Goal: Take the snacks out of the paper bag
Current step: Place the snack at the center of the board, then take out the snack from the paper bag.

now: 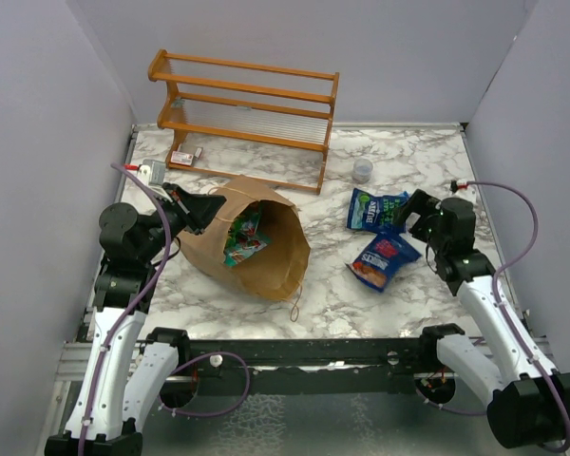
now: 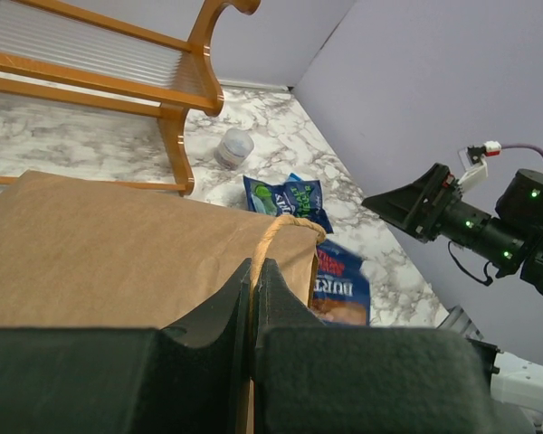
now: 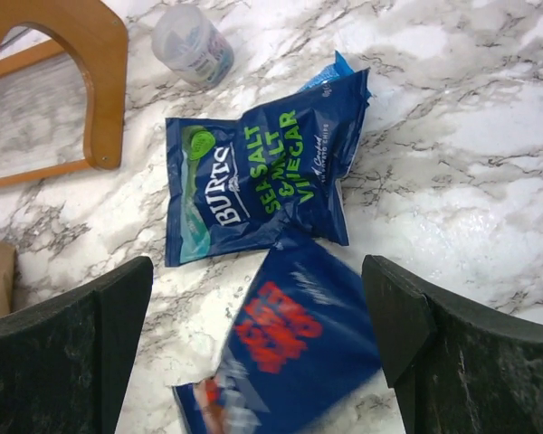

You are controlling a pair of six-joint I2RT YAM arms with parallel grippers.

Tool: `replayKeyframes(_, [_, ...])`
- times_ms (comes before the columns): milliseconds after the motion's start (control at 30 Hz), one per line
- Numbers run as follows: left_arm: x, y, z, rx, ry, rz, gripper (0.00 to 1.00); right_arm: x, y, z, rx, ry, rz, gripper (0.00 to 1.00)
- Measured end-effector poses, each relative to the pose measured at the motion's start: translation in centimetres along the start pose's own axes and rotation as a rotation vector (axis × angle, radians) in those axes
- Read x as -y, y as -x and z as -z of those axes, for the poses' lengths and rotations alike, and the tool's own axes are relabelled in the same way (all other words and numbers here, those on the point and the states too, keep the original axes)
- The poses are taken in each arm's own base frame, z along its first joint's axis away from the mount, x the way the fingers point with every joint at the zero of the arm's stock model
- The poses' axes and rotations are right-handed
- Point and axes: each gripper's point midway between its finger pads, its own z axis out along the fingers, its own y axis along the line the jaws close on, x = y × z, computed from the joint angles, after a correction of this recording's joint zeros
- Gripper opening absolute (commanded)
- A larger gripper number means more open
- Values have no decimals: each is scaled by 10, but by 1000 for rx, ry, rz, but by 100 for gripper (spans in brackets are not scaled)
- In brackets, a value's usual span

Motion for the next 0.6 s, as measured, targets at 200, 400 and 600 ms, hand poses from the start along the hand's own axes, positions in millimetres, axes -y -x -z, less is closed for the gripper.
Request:
replayKeyframes(200, [1, 1, 1, 4, -2, 4, 0, -20, 18, 11, 21, 86, 23, 100])
replayKeyframes(400, [2, 1, 1, 4, -3, 8, 0, -48, 8, 13, -59, 235, 52, 100])
replayKeyframes(600, [2, 1, 1, 4, -3, 10, 0, -74, -21, 13, -211, 405, 65, 100])
